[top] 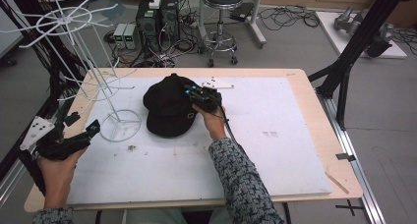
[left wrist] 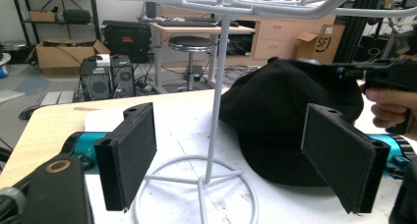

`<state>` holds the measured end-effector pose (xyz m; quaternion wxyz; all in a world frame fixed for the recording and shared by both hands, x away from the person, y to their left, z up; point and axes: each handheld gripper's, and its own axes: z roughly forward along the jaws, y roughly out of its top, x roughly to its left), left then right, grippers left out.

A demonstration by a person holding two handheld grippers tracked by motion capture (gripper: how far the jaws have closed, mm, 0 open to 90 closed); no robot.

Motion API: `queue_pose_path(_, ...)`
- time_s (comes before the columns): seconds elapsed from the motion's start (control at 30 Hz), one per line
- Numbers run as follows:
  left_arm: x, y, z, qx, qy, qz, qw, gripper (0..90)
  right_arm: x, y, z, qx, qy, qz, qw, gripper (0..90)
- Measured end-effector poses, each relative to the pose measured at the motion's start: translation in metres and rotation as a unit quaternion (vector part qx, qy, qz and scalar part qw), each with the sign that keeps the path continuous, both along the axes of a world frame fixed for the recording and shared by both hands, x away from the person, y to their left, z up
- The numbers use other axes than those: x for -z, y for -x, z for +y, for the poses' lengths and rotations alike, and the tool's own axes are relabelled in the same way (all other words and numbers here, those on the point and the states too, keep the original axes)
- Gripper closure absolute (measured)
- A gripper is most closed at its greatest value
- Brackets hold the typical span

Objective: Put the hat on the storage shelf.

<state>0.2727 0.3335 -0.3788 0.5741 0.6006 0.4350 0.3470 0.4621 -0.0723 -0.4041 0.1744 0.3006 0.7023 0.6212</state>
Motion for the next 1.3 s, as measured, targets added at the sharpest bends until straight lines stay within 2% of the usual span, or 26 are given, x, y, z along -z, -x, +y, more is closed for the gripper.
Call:
queue_pose_path(0.1, 0.000, 0.000, 0.000, 0.000, 0.001, -0.001, 1.0000, 21.2, -0.004, 0.002, -0.001, -0.002, -0.009, -0.011, 0.9999, 88.5)
queue_pose_path(0.17, 0.000, 0.000, 0.000, 0.000, 0.002, -0.001, 1.0000, 21.2, -0.012, 0.004, -0.004, -0.004, -0.029, -0.025, 0.9993, 88.6)
queue_pose_path(0.2, 0.000, 0.000, 0.001, 0.000, 0.002, -0.001, 1.0000, 21.2, -0.012, 0.004, -0.004, -0.004, -0.029, -0.025, 0.9993, 88.6)
queue_pose_path(0.23, 0.000, 0.000, 0.001, 0.000, 0.002, -0.001, 1.0000, 21.2, -0.018, 0.006, -0.006, -0.004, -0.035, -0.035, 0.9988, 88.6)
queue_pose_path(0.27, 0.000, 0.001, 0.001, -0.001, 0.003, -0.001, 1.0000, 21.2, -0.018, 0.006, -0.006, -0.004, -0.035, -0.035, 0.9988, 88.6)
queue_pose_path(0.3, 0.000, 0.001, 0.001, 0.000, 0.003, -0.001, 1.0000, 21.2, -0.025, 0.007, -0.008, -0.003, -0.040, -0.046, 0.9981, 88.6)
queue_pose_path(0.4, 0.000, 0.001, 0.001, 0.000, 0.003, -0.001, 1.0000, 21.2, -0.033, 0.008, -0.010, -0.005, -0.044, -0.056, 0.9975, 88.6)
queue_pose_path(0.5, -0.001, 0.000, 0.001, 0.001, 0.003, -0.001, 1.0000, 21.2, -0.043, 0.011, -0.012, -0.008, -0.040, -0.074, 0.9964, 88.6)
queue_pose_path(0.57, -0.001, 0.000, 0.000, 0.001, 0.003, -0.001, 1.0000, 21.2, -0.052, 0.014, -0.016, -0.005, -0.047, -0.086, 0.9952, 88.5)
queue_pose_path(0.67, -0.001, 0.000, 0.000, 0.001, 0.003, -0.001, 1.0000, 21.2, -0.056, 0.014, -0.019, -0.001, -0.056, -0.091, 0.9943, 88.5)
queue_pose_path(0.77, 0.000, 0.000, 0.001, 0.000, 0.003, -0.001, 1.0000, 21.2, -0.071, 0.015, -0.026, 0.003, -0.072, -0.102, 0.9922, 88.5)
queue_pose_path(0.8, 0.000, 0.000, 0.001, 0.000, 0.003, 0.000, 1.0000, 21.2, -0.071, 0.015, -0.026, 0.003, -0.072, -0.102, 0.9922, 88.5)
queue_pose_path(0.97, 0.000, 0.000, 0.002, 0.000, 0.005, -0.001, 1.0000, 21.2, -0.100, 0.017, -0.027, -0.002, -0.077, -0.131, 0.9884, 88.4)
queue_pose_path(1.17, -0.001, 0.001, 0.002, -0.001, 0.007, -0.003, 1.0000, 21.2, -0.132, 0.022, -0.028, -0.009, -0.087, -0.155, 0.9840, 88.4)
queue_pose_path(1.2, -0.001, 0.001, 0.003, -0.001, 0.007, -0.003, 1.0000, 21.2, -0.132, 0.022, -0.028, -0.009, -0.087, -0.155, 0.9840, 88.4)
queue_pose_path(1.3, -0.001, 0.001, 0.003, -0.001, 0.009, -0.002, 1.0000, 21.2, -0.154, 0.023, -0.033, -0.007, -0.094, -0.173, 0.9804, 88.4)
